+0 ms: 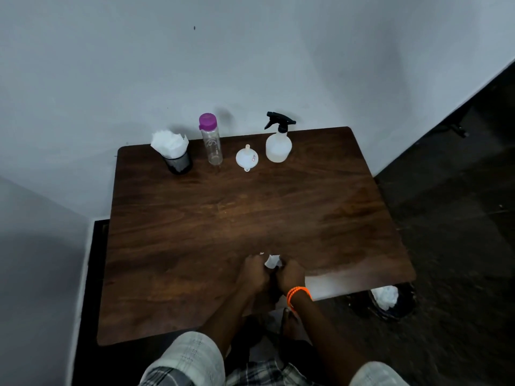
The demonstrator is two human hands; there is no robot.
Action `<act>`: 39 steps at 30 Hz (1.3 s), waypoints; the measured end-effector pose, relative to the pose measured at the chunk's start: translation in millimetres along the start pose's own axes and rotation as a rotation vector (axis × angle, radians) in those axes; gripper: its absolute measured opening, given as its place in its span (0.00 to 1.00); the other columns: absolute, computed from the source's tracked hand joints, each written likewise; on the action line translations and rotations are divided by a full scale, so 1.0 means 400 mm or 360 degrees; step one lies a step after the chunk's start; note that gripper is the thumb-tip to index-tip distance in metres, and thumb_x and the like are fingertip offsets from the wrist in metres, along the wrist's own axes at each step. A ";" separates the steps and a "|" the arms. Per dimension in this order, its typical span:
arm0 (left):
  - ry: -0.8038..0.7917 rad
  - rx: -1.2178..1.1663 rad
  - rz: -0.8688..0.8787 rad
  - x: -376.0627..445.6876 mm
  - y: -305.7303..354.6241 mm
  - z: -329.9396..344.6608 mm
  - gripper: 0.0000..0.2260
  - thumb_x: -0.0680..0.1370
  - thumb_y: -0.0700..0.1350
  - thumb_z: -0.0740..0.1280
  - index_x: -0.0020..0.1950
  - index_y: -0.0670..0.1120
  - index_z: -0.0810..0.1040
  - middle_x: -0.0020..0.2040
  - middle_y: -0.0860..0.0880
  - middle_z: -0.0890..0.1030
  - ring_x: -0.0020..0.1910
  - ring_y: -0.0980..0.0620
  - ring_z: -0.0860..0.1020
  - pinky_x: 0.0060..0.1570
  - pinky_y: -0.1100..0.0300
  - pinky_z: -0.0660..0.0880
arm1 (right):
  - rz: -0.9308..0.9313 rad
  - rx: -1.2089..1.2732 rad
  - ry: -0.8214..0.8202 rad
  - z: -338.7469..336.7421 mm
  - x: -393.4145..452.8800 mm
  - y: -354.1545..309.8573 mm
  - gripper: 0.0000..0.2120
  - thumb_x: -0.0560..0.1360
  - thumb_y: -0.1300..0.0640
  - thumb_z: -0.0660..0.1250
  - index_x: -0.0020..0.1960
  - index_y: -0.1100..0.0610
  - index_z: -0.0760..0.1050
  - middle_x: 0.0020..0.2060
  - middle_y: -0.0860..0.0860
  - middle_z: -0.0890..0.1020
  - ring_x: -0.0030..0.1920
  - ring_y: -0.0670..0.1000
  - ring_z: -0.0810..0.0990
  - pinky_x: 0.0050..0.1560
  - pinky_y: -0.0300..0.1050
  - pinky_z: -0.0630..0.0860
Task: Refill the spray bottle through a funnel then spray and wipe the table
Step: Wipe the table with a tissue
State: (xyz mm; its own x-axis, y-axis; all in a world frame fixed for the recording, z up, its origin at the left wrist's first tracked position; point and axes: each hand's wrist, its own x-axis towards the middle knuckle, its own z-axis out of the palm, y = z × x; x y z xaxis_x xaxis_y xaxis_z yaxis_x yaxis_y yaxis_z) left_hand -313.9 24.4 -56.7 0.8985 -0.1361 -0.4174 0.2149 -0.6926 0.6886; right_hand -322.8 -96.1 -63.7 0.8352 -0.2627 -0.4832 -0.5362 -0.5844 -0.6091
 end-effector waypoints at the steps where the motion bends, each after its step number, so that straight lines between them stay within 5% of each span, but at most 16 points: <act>1: -0.0040 -0.0008 -0.0043 0.003 -0.005 0.008 0.06 0.76 0.45 0.69 0.46 0.44 0.83 0.47 0.45 0.86 0.48 0.46 0.84 0.41 0.65 0.73 | 0.0025 0.0081 -0.0035 0.004 0.001 -0.006 0.10 0.78 0.62 0.68 0.56 0.64 0.84 0.54 0.62 0.86 0.57 0.59 0.83 0.45 0.34 0.66; 4: -0.0082 -0.0055 -0.0150 0.024 -0.032 0.030 0.13 0.73 0.47 0.67 0.53 0.44 0.85 0.50 0.44 0.87 0.52 0.45 0.84 0.49 0.54 0.80 | 0.0125 0.0515 -0.0098 0.020 0.008 -0.018 0.08 0.79 0.67 0.68 0.53 0.69 0.83 0.49 0.66 0.85 0.51 0.54 0.82 0.44 0.36 0.70; 7: -0.0032 -0.0327 -0.0272 0.048 -0.029 0.028 0.11 0.77 0.43 0.70 0.58 0.43 0.85 0.55 0.43 0.86 0.55 0.49 0.83 0.52 0.59 0.78 | 0.0298 0.0858 -0.0172 0.024 0.021 -0.025 0.07 0.78 0.72 0.67 0.52 0.67 0.82 0.39 0.58 0.83 0.44 0.55 0.79 0.41 0.41 0.76; 11: -0.0072 -0.0929 -0.0621 0.073 -0.029 0.009 0.18 0.74 0.31 0.73 0.64 0.33 0.79 0.56 0.35 0.83 0.53 0.43 0.82 0.58 0.51 0.78 | 0.0561 0.1264 -0.0426 -0.002 0.031 -0.023 0.17 0.75 0.81 0.59 0.47 0.62 0.79 0.37 0.56 0.81 0.36 0.52 0.79 0.31 0.36 0.79; 17: -0.0018 -0.1182 -0.0649 0.100 0.033 -0.046 0.09 0.74 0.32 0.74 0.51 0.42 0.80 0.38 0.45 0.81 0.35 0.52 0.79 0.32 0.67 0.77 | 0.0520 0.1575 -0.0638 -0.073 0.063 -0.048 0.14 0.78 0.77 0.58 0.52 0.65 0.79 0.42 0.58 0.84 0.40 0.52 0.82 0.36 0.38 0.81; 22: -0.0128 -0.1417 -0.0505 0.138 0.128 -0.070 0.06 0.76 0.30 0.71 0.50 0.39 0.81 0.44 0.40 0.84 0.39 0.49 0.83 0.37 0.63 0.82 | 0.0467 0.1721 -0.0398 -0.171 0.093 -0.063 0.08 0.78 0.70 0.65 0.51 0.59 0.79 0.38 0.54 0.86 0.35 0.49 0.84 0.35 0.40 0.80; 29: -0.0320 -0.1335 -0.0318 0.180 0.295 -0.036 0.06 0.76 0.29 0.70 0.47 0.39 0.82 0.41 0.41 0.84 0.37 0.48 0.83 0.42 0.55 0.83 | 0.0307 0.1887 -0.0280 -0.336 0.093 -0.038 0.10 0.78 0.71 0.65 0.57 0.62 0.78 0.40 0.56 0.87 0.37 0.51 0.86 0.36 0.43 0.83; 34: -0.0286 -0.1015 -0.0072 0.210 0.439 0.046 0.06 0.73 0.28 0.73 0.48 0.35 0.84 0.33 0.49 0.83 0.27 0.59 0.80 0.30 0.68 0.77 | 0.0212 0.1789 -0.0161 -0.481 0.101 0.026 0.14 0.76 0.74 0.66 0.60 0.66 0.78 0.45 0.59 0.85 0.39 0.52 0.86 0.38 0.45 0.84; 39: -0.0365 -0.0830 -0.0002 0.250 0.596 0.168 0.06 0.72 0.31 0.74 0.48 0.38 0.85 0.38 0.46 0.84 0.29 0.60 0.79 0.31 0.69 0.75 | 0.0214 0.1680 0.0044 -0.635 0.133 0.137 0.09 0.74 0.72 0.70 0.51 0.61 0.81 0.39 0.57 0.86 0.37 0.50 0.86 0.42 0.45 0.82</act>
State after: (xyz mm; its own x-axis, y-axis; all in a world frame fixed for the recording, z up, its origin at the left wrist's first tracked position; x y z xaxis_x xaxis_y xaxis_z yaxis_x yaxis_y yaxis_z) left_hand -198.6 -201.9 26.0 0.8045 -0.3263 -0.4964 0.4288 -0.2593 0.8654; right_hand -276.5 -337.1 36.9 0.7567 -0.3007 -0.5805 -0.4476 0.4089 -0.7953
